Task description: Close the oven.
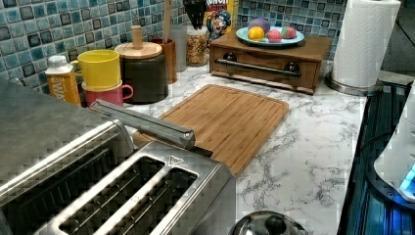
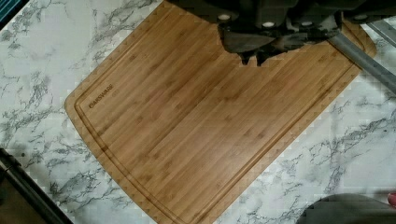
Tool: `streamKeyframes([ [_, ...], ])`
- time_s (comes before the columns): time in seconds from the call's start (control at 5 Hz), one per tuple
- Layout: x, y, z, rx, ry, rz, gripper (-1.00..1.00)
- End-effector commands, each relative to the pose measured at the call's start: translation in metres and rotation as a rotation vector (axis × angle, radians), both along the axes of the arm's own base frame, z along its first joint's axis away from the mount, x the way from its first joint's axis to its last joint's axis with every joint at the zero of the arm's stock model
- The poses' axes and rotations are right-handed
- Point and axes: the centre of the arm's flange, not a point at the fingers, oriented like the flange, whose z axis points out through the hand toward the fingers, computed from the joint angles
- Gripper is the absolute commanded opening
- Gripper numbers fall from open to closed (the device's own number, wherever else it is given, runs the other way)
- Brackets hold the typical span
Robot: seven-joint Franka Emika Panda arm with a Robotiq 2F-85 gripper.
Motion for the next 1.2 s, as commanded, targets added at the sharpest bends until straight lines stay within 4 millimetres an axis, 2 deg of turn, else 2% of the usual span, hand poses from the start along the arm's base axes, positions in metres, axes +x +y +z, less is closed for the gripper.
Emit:
streamKeyframes([
  [0.2, -0.004, 0.0, -0.027, 0.045, -0.046, 0.11, -1.0],
  [0.4, -0.005, -0.01, -0.049, 0.188, -0.088, 0.236, -1.0],
  [0.6, -0.011, -0.031, -0.081, 0.324, -0.168, 0.339, -1.0],
  [0.8, -0.014, -0.049, -0.109, 0.377, -0.274, 0.383, -1.0],
  [1.2, -0.032, -0.06, -0.131, 0.51, -0.475, 0.567, -1.0],
])
